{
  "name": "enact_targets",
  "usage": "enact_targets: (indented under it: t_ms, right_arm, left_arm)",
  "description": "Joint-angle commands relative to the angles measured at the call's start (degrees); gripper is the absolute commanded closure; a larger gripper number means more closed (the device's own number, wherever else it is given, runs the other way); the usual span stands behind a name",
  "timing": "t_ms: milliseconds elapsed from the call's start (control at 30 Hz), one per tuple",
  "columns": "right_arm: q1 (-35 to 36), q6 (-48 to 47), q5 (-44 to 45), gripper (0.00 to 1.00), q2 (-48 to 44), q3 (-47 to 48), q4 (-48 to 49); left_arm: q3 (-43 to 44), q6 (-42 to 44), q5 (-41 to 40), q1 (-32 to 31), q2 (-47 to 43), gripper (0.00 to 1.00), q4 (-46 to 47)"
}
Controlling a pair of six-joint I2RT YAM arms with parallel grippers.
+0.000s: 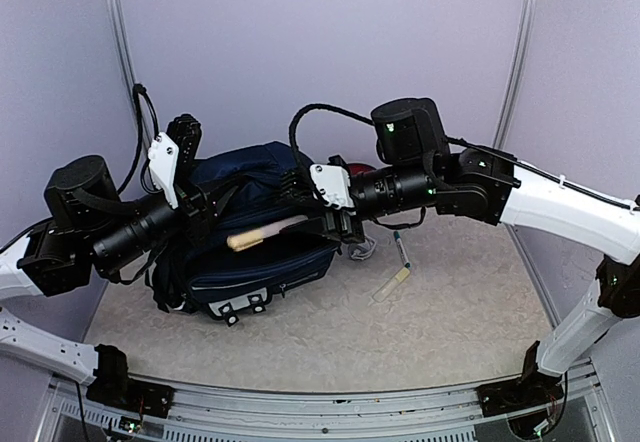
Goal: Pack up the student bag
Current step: Place the pen in the upper front pocket of the bag, then adjust the pen at the center of the board.
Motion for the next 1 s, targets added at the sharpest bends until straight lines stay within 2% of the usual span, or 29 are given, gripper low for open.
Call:
enact_targets:
  t_ms: [0,133,267,333,433,533,600,633,700,767,833,967]
  right_arm:
    - [0.5,1.1,6.1,0.62,2.3,0.3,-7.6]
    - [0.7,4.9,8.1,0.55,3.1,1.7,-8.0]
    - [0.6,10.9,4.9,0.52,1.7,4.5,-9.1]
    - [-0.1,16.5,4.0,0.53,-1.7,4.1,-6.5]
    - [-5.9,31.0,4.6,0.52,-9.9,-0.4,1.7]
    - [-13.6,45.3,14.8,0.48,-18.1,-8.1,5.7]
    - [-17.2,51.4,28.5,0.44,-22.1,-13.6,3.1]
    - [-18.2,55.4,38.7,0.4,-23.6,-17.5,0.0]
    - [-18.9,58.6,48.5,0.29,-24.2,-23.8,-2.8]
    - [-19.2,62.9,51.2,0.22,-22.2,-29.5,-4.1]
    - [-19.4,68.3,49.8,0.16,-18.1,-33.3,-4.2]
    - [-19.5,76.3,49.3,0.11,-8.2,-35.2,-3.5]
  left_arm:
    - [2.7,-1.7,-0.4,0.3,-1.2,1.0,7.6]
    - [2.8,-1.6,-0.3,0.3,-1.2,1.0,7.7]
    - [2.9,-1.7,-0.4,0.3,-1.2,1.0,7.7]
    - [2.8,-1.7,-0.7,0.3,-1.5,1.0,7.6]
    - [2.5,-1.5,-1.1,0.5,-1.8,1.0,7.7]
    - [2.2,-1.4,-1.0,0.7,-2.1,1.0,8.1]
    - [2.1,-1.3,-0.6,0.7,-2.2,1.0,8.4]
    - [2.0,-1.3,-0.4,0.8,-2.3,1.0,8.3]
    - [2.0,-1.2,-0.1,0.8,-2.5,1.0,8.3]
    - [1.9,-1.3,0.1,0.8,-2.7,1.0,8.3]
    - [1.8,-1.2,0.3,0.8,-2.6,1.0,8.3]
    - [1.4,-1.6,0.8,0.8,-3.0,1.0,8.4]
